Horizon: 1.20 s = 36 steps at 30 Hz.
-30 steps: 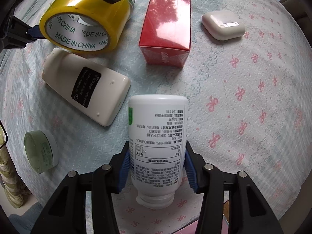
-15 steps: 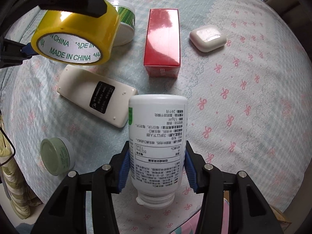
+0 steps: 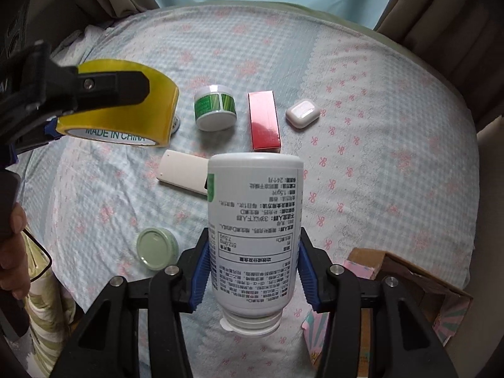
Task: Organize rigid objects
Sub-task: 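Lift the tape roll and pill bottle and carry both toward the cardboard box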
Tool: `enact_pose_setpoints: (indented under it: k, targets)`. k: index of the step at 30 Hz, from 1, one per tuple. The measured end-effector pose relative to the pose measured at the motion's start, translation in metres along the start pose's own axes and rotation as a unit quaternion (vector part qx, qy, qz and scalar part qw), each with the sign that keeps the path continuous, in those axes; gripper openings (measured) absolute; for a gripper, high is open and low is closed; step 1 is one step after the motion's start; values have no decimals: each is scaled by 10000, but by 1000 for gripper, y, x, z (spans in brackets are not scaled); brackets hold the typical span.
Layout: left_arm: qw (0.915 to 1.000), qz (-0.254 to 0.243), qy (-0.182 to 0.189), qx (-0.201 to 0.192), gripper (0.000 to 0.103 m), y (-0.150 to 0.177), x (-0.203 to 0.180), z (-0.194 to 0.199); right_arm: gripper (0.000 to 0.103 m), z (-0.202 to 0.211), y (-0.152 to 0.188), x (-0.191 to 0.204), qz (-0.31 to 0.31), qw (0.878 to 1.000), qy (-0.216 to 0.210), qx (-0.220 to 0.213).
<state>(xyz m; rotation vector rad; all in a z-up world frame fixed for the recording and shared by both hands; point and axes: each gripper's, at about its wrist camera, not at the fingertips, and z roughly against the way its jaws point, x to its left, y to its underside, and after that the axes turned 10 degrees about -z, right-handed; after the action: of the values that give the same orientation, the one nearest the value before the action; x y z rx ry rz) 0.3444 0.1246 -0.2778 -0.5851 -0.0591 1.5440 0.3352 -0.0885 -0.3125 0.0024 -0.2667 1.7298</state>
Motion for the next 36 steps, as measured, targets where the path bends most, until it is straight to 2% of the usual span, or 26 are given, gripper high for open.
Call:
enact_pose_setpoints:
  k: [4,10,17,23,28,30,36]
  targets:
    - [9986,-486,140,-122,96,4,-29,35,46,49,16,-5,-400,9987,-17,-325]
    - [9929,-1134,255,-259,96,17,-88,65,46,105,41,-41,-965,9923,-118,-764]
    - [9876,-1482,431,-299,96,46,-180,70,46,151,84,-126,-1575,9820,-178,-1028]
    - [9849,-1631,584,-64,96,76,-263,40,46,171,116,-216,-1807,9787,47,-970]
    - [9829,-1734,586,221,96,93,-319,2,46,162,135,-284,-1813,9811,183,-649]
    - [9821,-1767,549,339,96,99,-333,-14,46,154,138,-307,-1770,9827,205,-506]
    - [9784,-1899,288,767,96,116,-361,-70,46,111,134,-358,-1721,9850,-93,48]
